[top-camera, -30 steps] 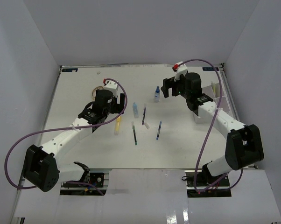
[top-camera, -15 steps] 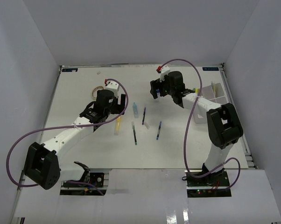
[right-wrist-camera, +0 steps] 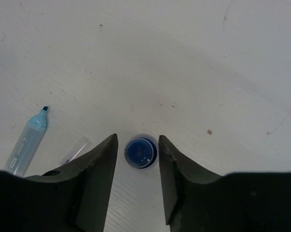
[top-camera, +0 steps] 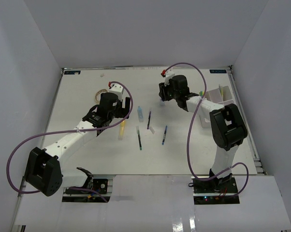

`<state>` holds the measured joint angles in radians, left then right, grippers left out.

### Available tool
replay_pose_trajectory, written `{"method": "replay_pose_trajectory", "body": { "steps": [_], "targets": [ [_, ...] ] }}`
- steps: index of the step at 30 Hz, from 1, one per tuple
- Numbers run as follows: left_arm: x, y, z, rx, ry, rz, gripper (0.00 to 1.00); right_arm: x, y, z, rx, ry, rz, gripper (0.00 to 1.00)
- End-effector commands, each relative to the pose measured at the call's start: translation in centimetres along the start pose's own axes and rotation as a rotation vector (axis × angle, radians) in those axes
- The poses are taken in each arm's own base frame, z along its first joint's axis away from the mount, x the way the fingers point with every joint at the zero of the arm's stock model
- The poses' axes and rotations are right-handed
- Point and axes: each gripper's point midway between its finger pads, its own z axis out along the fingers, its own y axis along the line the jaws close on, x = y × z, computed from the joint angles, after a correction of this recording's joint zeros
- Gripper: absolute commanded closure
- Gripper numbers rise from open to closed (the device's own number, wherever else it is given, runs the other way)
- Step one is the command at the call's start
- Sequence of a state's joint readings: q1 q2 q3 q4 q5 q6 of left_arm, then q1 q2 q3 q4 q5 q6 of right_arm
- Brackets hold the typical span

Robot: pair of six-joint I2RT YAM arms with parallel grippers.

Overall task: Sort the stationery into containers
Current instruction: Pick up the stationery from the center of the board, then place the stationery in the storage box.

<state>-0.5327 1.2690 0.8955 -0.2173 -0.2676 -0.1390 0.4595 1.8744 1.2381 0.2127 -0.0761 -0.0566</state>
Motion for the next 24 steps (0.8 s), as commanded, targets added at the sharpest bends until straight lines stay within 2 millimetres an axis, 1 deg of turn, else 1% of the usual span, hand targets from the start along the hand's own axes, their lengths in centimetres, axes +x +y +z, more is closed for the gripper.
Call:
{"method": "replay_pose_trajectory", "body": {
  "steps": [1, 2, 3, 4, 5, 6, 7, 9, 10, 11, 12, 13, 14, 15, 16, 17, 18, 19, 20, 21, 22, 23, 24],
  "targets": [
    [-2.1, -0.3, -0.6, 0.019, -0.047, -0.018, 0.02, -3.0, -0.5, 0.1, 0.025, -0.086, -0.007, 0.57],
    [-2.2, -0.3, -0.6, 0.02, -0.048, -0.018, 0.02, -3.6, -0.8, -0.3, 0.042, -0.101, -0.009, 0.6],
    [-2.2, -0.3, -0.6, 0.021, -0.048, -0.018, 0.02, -3.9, -1.0, -0.7, 0.056, -0.111, -0.015, 0.72],
    [-2.1, -0.4, -0.6, 0.024, -0.047, -0.018, 0.02, -4.0, -1.5, -1.1, 0.08, -0.115, -0.019, 0.79],
    [-2.2, -0.4, -0.6, 0.024, -0.049, -0.018, 0.02, -4.8, -1.6, -1.9, 0.086, -0.134, -0.025, 0.83],
    [-2.3, -0.5, -0.7, 0.028, -0.051, -0.019, 0.02, -5.2, -2.3, -2.5, 0.12, -0.144, -0.024, 0.87],
    [-2.3, -0.5, -0.7, 0.029, -0.05, -0.019, 0.02, -5.9, -2.9, -3.6, 0.136, -0.163, -0.024, 0.88],
    [-2.3, -0.5, -0.7, 0.033, -0.051, -0.02, 0.02, -6.7, -3.5, -4.8, 0.151, -0.186, -0.021, 0.89],
    [-2.3, -0.5, -0.8, 0.033, -0.052, -0.021, 0.02, -7.1, -4.3, -5.6, 0.169, -0.199, -0.018, 0.89],
    [-2.3, -0.5, -0.8, 0.033, -0.052, -0.021, 0.02, -8.0, -4.8, -7.1, 0.192, -0.226, -0.02, 0.89],
    [-2.3, -0.5, -0.8, 0.033, -0.051, -0.02, 0.02, -8.3, -5.4, -7.9, 0.219, -0.235, -0.018, 0.89],
    [-2.3, -0.5, -0.8, 0.033, -0.054, -0.021, 0.02, -8.7, -6.6, -9.0, 0.257, -0.248, -0.012, 0.89],
    [-2.3, -0.5, -0.8, 0.031, -0.052, -0.021, 0.02, -9.8, -7.7, -10.9, 0.312, -0.28, -0.012, 0.89],
    [-2.3, -0.5, -0.8, 0.031, -0.052, -0.021, 0.02, -9.6, -8.6, -11.8, 0.348, -0.278, -0.005, 0.89],
    [-2.3, -0.5, -0.8, 0.033, -0.052, -0.021, 0.02, -9.5, -10.2, -12.9, 0.396, -0.279, 0.006, 0.89],
    [-2.3, -0.6, -0.8, 0.036, -0.052, -0.024, 0.02, -9.5, -12.3, -14.8, 0.467, -0.287, 0.037, 0.89],
    [-2.3, -0.6, -0.8, 0.037, -0.052, -0.025, 0.02, -9.7, -12.4, -15.3, 0.478, -0.298, 0.049, 0.89],
    [-2.4, -0.7, -0.8, 0.041, -0.054, -0.026, 0.02, -9.7, -14.1, -17.0, 0.531, -0.303, 0.075, 0.89],
    [-2.3, -0.7, -0.8, 0.039, -0.053, -0.027, 0.02, -9.5, -14.8, -17.7, 0.551, -0.309, 0.104, 0.89],
    [-2.3, -0.6, -0.9, 0.039, -0.053, -0.027, 0.02, -8.8, -15.5, -18.2, 0.57, -0.305, 0.121, 0.89],
    [-2.3, -0.7, -0.8, 0.04, -0.051, -0.027, 0.02, -8.7, -16.7, -19.4, 0.606, -0.318, 0.14, 0.89],
    [-2.3, -0.6, -0.8, 0.037, -0.051, -0.027, 0.02, -8.4, -17.2, -19.8, 0.621, -0.316, 0.151, 0.89],
    [-2.2, -0.6, -0.8, 0.039, -0.05, -0.026, 0.02, -7.8, -18.2, -20.5, 0.647, -0.321, 0.198, 0.9]
  ]
}}
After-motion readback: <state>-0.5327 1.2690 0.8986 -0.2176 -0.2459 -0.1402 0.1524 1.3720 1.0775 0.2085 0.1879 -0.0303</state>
